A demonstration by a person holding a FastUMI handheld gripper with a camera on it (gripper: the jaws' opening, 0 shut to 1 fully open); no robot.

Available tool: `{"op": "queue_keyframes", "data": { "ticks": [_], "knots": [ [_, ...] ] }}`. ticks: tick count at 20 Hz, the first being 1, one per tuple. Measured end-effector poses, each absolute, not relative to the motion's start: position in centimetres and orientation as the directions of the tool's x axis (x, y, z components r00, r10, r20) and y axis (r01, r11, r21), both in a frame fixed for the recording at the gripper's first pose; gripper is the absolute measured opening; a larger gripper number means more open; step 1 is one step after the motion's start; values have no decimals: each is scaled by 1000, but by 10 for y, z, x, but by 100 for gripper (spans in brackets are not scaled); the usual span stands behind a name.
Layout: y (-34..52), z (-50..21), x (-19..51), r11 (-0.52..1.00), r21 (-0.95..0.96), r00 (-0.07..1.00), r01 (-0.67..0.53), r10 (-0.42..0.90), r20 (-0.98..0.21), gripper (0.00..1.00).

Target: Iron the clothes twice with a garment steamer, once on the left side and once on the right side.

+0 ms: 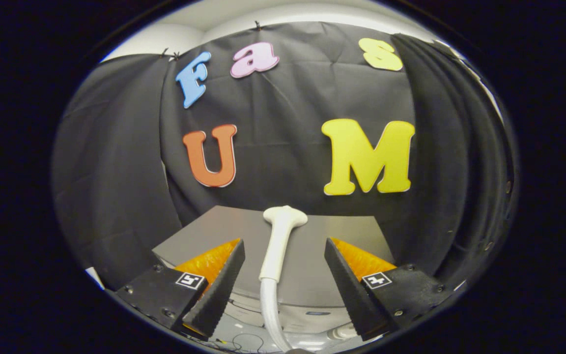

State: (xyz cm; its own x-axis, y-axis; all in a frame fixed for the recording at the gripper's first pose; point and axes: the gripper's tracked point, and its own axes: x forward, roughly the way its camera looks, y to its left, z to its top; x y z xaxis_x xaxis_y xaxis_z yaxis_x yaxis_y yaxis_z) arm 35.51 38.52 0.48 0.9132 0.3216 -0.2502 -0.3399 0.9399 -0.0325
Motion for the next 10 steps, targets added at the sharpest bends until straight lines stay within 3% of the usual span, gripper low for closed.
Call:
{"op": "queue_keyframes", "data": {
  "ticks": [6,10],
  "knots": [
    [407,-57,416,943,-47,871,-329,284,-401,97],
    [419,-81,434,941,-65,854,-331,270,-445,87]
  ]
}}
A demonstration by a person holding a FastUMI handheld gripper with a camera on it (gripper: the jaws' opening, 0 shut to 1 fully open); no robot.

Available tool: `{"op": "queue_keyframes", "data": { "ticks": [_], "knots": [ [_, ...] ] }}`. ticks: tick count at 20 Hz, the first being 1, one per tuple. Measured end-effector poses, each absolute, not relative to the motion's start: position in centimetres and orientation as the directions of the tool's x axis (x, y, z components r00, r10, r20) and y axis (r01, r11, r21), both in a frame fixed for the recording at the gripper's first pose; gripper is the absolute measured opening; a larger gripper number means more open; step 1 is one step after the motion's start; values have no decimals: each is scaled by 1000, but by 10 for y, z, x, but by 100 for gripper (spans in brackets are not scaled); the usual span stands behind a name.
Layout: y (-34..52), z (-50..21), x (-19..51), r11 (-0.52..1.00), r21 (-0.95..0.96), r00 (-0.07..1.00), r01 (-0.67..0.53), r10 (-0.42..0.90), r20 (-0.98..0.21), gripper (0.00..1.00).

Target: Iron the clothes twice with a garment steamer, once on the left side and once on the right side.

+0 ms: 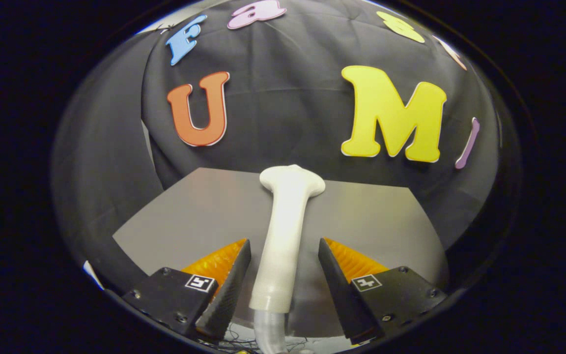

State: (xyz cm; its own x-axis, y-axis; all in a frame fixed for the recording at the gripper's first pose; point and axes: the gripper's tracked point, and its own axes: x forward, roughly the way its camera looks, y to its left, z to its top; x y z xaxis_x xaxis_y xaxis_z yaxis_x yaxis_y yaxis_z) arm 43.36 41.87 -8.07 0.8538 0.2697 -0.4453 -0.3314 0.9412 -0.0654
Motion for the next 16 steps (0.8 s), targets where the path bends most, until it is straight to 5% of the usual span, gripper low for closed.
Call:
{"op": "queue_keyframes", "data": {
  "ticks": [9,16],
  "knots": [
    [428,-88,438,955,31,825,-295,271,-496,44],
    [428,-82,432,945,69,831,-318,313,-459,37]
  ]
}}
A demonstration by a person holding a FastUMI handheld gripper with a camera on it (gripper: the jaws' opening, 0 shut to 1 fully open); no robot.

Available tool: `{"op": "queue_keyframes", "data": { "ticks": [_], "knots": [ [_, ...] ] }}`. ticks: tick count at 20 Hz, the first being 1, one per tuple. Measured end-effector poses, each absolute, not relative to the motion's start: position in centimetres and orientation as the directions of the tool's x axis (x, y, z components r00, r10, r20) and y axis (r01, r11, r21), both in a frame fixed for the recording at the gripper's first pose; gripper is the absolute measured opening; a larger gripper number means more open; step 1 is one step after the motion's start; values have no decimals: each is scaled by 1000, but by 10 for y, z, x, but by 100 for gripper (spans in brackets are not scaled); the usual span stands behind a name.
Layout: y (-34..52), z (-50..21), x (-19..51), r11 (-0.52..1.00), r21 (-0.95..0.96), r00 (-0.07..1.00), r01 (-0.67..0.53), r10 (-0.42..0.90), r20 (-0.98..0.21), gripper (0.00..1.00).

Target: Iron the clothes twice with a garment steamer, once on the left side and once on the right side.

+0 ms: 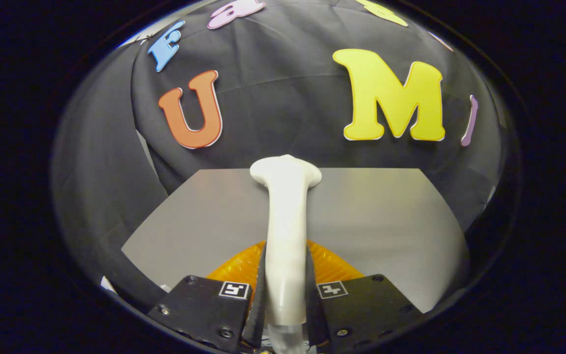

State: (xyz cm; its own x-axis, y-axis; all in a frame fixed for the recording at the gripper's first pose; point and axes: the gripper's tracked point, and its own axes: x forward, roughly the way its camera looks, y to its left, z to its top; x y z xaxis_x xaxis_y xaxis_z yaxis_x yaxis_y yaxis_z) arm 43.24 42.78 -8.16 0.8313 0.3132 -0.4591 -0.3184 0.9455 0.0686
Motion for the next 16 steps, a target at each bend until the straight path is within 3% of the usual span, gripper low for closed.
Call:
{"op": "queue_keyframes", "data": {
  "ticks": [7,16],
  "knots": [
    [415,-36,399,927,129,868,-351,374,-327,36],
    [361,99,283,879,153,891,-451,453,25,34]
  ]
}}
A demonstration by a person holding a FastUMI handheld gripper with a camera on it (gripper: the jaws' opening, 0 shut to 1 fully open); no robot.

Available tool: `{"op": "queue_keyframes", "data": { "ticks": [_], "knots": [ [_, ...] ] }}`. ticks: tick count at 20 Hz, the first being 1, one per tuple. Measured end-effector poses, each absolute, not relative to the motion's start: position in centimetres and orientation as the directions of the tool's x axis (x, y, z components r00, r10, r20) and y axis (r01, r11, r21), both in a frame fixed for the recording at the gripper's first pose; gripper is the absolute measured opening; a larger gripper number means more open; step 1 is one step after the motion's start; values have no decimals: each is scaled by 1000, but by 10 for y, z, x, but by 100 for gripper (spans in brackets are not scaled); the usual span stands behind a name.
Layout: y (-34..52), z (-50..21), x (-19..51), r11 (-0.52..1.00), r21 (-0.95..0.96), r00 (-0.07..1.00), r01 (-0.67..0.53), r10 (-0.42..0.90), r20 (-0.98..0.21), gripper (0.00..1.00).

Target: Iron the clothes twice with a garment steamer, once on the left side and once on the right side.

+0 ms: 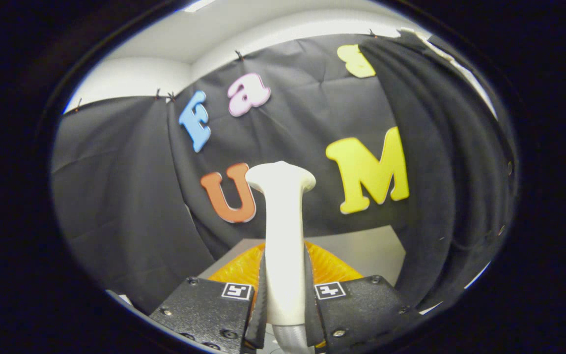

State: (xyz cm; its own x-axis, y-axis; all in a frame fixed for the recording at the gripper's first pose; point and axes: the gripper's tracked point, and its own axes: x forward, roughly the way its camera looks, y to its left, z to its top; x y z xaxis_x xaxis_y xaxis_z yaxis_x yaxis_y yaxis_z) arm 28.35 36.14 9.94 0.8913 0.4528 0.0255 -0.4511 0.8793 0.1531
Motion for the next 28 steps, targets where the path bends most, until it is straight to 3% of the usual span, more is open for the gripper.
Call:
{"op": "queue_keyframes", "data": {
  "ticks": [3,14,23,28],
  "knots": [
    [324,142,235,891,113,894,-441,425,140,33],
    [172,206,160,961,128,933,-244,197,301,33],
    [83,223,165,979,183,949,-93,31,314,33],
    [84,219,201,985,152,961,-82,38,273,33]
  ]
}}
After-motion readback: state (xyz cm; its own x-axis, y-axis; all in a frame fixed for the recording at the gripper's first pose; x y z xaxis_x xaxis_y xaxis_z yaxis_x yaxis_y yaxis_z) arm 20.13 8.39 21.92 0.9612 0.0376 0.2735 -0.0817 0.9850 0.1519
